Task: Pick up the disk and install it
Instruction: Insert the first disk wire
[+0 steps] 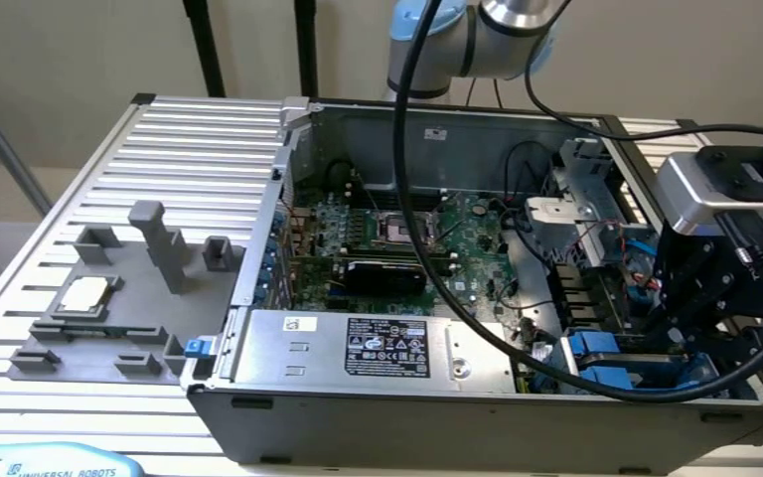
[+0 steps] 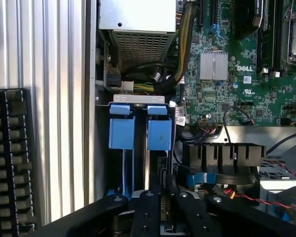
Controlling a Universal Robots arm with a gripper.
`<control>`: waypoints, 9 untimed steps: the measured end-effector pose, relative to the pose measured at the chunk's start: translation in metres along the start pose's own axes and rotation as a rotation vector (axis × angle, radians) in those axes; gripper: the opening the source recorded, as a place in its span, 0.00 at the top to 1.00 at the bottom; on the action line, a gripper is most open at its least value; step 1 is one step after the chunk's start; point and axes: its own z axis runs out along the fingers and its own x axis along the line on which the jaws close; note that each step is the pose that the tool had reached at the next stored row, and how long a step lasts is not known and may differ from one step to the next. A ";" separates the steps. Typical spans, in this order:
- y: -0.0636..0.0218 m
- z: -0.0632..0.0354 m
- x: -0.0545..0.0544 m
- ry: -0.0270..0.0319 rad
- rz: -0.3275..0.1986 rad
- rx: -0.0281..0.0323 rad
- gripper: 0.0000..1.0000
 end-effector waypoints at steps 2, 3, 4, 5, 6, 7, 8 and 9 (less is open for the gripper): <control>0.0000 0.0001 -0.002 0.0033 0.002 0.0002 0.82; 0.0001 0.0002 -0.003 0.0057 0.003 0.0002 0.82; 0.0001 0.0003 -0.004 0.0092 0.003 0.0004 0.82; 0.0000 0.0004 -0.005 0.0146 0.004 0.0004 0.82; 0.0000 0.0005 -0.006 0.0208 0.006 0.0006 0.82; 0.0000 0.0005 -0.006 0.0267 0.007 0.0007 0.82; 0.0001 0.0005 -0.007 0.0316 0.009 0.0009 0.82; 0.0001 0.0006 -0.007 0.0356 0.010 0.0010 0.82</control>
